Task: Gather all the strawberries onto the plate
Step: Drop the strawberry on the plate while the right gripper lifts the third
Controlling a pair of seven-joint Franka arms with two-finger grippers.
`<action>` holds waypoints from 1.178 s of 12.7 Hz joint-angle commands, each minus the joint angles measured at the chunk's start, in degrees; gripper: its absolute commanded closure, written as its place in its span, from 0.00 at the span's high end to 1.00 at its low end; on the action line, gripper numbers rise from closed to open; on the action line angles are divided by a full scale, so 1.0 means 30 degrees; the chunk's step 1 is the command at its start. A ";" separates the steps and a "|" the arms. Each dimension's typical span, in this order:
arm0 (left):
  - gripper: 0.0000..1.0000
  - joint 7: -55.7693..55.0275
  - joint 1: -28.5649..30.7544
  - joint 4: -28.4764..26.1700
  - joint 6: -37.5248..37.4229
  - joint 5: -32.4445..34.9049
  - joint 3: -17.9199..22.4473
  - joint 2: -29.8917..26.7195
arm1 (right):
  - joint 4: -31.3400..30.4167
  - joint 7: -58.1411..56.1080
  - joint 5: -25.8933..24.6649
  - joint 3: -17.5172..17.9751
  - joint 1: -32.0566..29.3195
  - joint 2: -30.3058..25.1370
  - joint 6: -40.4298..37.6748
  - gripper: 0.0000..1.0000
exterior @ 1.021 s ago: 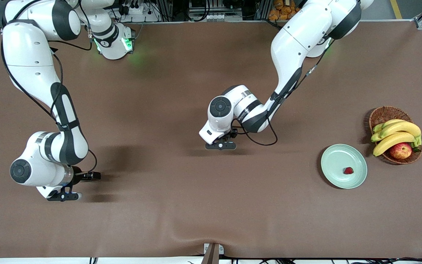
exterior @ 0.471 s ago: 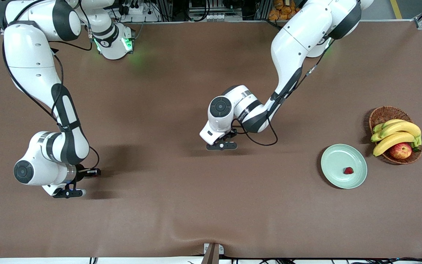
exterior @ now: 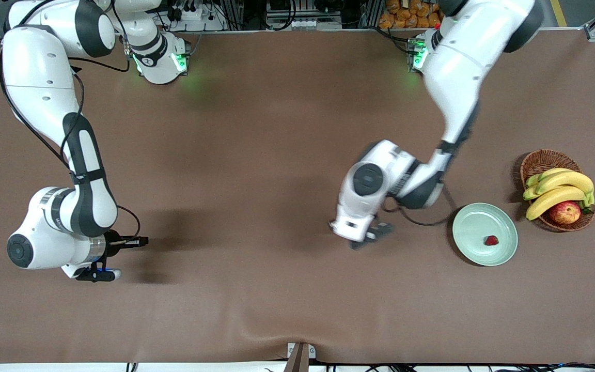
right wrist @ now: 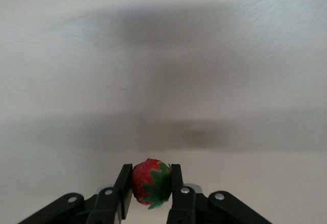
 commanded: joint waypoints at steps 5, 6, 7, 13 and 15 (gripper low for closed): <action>0.00 0.0012 0.8454 -0.1949 -0.2333 0.0320 -0.0684 -0.1371 | 0.1965 1.3253 0.1701 0.0039 0.5682 -0.0310 -0.1376 0.00; 0.00 0.0046 0.9012 -0.2214 -0.2333 0.0320 -0.0713 -0.1371 | 0.2260 1.4606 0.1934 0.0156 0.6416 -0.0281 -0.1259 0.00; 0.00 0.0075 0.9220 -0.2506 -0.2333 0.0320 -0.0713 -0.1371 | 0.2378 1.6069 0.2052 0.0128 0.7380 -0.0281 -0.0968 0.00; 1.00 0.0076 0.9428 -0.2714 -0.2362 0.0495 -0.0684 -0.1166 | 0.2116 2.4104 0.2610 0.0684 1.1867 0.0507 0.4448 0.00; 1.00 0.0076 0.9311 -0.2714 -0.2392 0.0554 -0.0684 -0.1341 | 0.1941 2.4491 0.2435 0.0685 1.2776 0.1152 0.5153 0.00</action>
